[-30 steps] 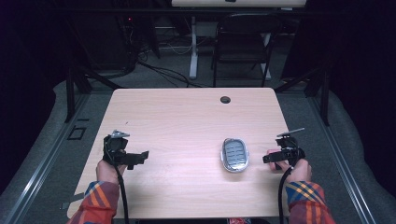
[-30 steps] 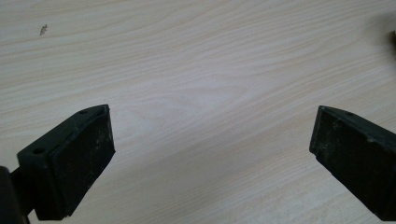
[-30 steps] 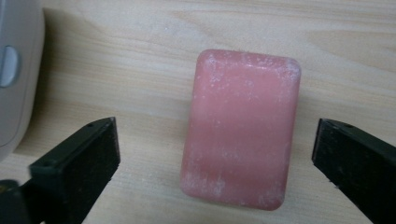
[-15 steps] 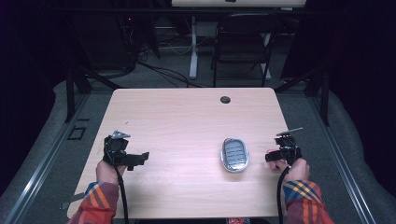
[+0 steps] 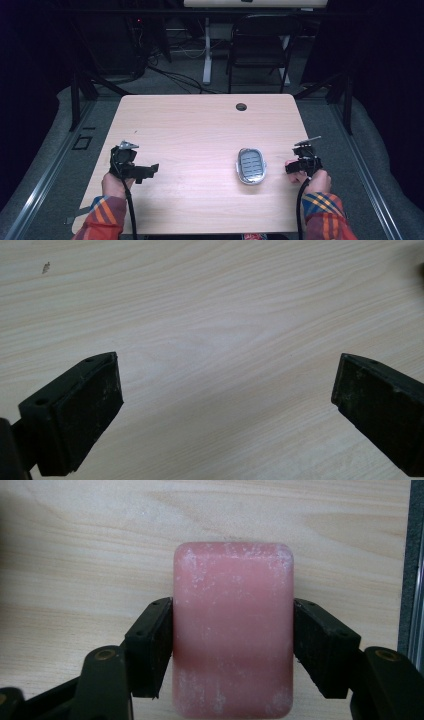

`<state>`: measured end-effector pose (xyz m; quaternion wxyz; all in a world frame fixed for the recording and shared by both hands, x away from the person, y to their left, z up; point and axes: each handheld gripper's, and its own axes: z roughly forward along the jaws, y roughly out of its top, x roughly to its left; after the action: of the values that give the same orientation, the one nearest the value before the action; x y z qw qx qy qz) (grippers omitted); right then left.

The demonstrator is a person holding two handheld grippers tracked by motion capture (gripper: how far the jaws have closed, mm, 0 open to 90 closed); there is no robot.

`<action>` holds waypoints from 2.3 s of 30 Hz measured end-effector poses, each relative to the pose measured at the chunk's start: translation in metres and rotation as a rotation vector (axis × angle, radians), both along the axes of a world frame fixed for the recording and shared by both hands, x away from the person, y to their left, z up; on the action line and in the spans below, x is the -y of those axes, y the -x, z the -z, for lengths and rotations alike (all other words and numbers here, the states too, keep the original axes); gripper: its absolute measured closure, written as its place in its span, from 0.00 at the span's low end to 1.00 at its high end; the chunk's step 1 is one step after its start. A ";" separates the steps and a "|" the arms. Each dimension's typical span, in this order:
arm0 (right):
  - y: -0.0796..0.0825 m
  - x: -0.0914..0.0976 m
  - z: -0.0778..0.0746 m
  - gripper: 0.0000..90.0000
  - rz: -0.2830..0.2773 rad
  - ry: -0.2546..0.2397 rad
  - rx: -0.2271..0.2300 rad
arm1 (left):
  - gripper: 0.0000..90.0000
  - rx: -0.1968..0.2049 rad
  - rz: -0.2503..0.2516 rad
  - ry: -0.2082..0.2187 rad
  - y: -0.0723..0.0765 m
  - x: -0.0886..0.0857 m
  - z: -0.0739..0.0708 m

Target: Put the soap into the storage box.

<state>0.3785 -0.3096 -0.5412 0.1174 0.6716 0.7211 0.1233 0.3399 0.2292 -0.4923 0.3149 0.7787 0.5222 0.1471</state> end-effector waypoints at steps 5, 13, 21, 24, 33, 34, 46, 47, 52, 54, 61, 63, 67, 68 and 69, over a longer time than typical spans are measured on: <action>0.000 -0.001 0.000 0.41 -0.005 0.005 0.000 | 0.00 0.002 0.000 0.000 0.000 0.001 0.000; -0.001 -0.003 -0.003 0.42 -0.033 0.025 -0.016 | 0.00 -0.001 -0.001 0.000 0.000 0.002 0.000; 0.002 -0.002 -0.012 0.42 -0.028 0.013 0.014 | 0.00 -0.002 0.002 0.001 0.000 0.002 0.001; 0.003 -0.003 -0.013 0.42 -0.033 0.013 0.008 | 0.00 -0.001 0.013 -0.005 -0.001 0.002 0.001; 0.005 -0.008 -0.016 0.42 -0.041 -0.001 0.021 | 0.00 -0.006 0.022 -0.009 -0.001 0.003 0.002; 0.005 -0.007 -0.016 0.42 -0.047 -0.002 0.014 | 0.00 -0.009 0.023 -0.007 -0.001 0.003 0.002; 0.007 -0.007 -0.021 0.42 -0.071 0.015 0.002 | 0.00 -0.005 0.027 -0.007 -0.002 0.007 0.002; 0.007 -0.009 -0.020 0.42 -0.066 0.009 0.011 | 0.00 -0.006 0.027 -0.007 -0.002 0.006 0.002; 0.009 -0.009 -0.023 0.42 -0.081 0.024 -0.004 | 0.00 -0.005 0.026 -0.008 -0.002 0.006 0.002; 0.010 -0.008 -0.025 0.42 -0.084 0.020 -0.009 | 0.00 -0.005 0.028 -0.010 -0.002 0.007 0.002; 0.011 -0.009 -0.033 0.42 -0.088 0.011 0.004 | 0.00 -0.007 0.033 -0.017 -0.003 0.007 0.002; 0.011 -0.010 -0.035 0.42 -0.091 0.010 0.007 | 0.00 -0.009 0.033 -0.018 -0.003 0.007 0.002; 0.011 -0.014 -0.038 0.42 -0.096 0.007 0.006 | 0.00 -0.009 0.032 -0.018 -0.003 0.007 0.002; 0.011 -0.015 -0.040 0.42 -0.101 0.011 0.004 | 0.00 -0.006 0.034 -0.018 -0.003 0.007 0.002; 0.011 -0.016 -0.041 0.42 -0.101 0.009 0.011 | 0.00 -0.005 0.033 -0.018 -0.003 0.008 0.002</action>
<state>0.3674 -0.2939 -0.5005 0.1177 0.6333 0.7538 0.1295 0.3430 0.2215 -0.4944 0.3091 0.7904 0.5087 0.1447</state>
